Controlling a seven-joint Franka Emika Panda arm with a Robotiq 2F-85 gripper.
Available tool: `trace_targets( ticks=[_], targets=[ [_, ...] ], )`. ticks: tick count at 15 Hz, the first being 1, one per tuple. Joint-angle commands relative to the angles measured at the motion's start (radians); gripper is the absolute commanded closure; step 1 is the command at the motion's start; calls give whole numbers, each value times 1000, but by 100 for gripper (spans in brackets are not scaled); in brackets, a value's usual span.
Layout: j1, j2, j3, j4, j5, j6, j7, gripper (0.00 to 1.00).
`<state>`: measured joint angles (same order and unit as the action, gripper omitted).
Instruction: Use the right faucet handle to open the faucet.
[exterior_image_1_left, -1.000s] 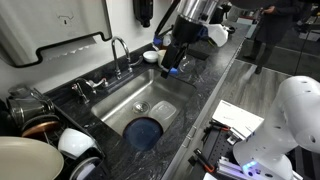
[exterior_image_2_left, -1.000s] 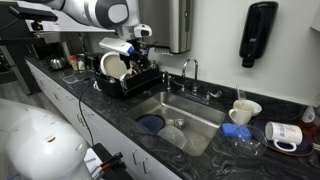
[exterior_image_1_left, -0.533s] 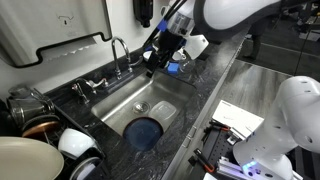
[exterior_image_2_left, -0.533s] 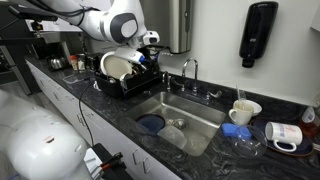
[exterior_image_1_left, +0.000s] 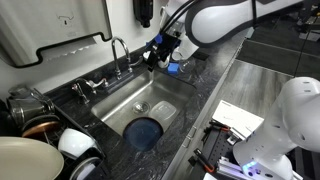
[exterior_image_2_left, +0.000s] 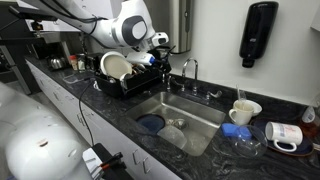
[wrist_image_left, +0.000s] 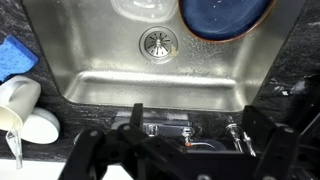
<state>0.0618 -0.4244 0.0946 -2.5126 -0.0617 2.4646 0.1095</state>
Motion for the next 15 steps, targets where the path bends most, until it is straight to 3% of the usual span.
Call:
trace_targets(
  ticks=[1,9,10,15],
  targets=[
    [-3,114,-26,66,-12,41,-91,0],
    [25,271,-125,216,11,46,-574,0],
    [11,225,-101,172,2,24,-464,0],
    [13,250,-112,205,2,27,-541,0]
  ],
)
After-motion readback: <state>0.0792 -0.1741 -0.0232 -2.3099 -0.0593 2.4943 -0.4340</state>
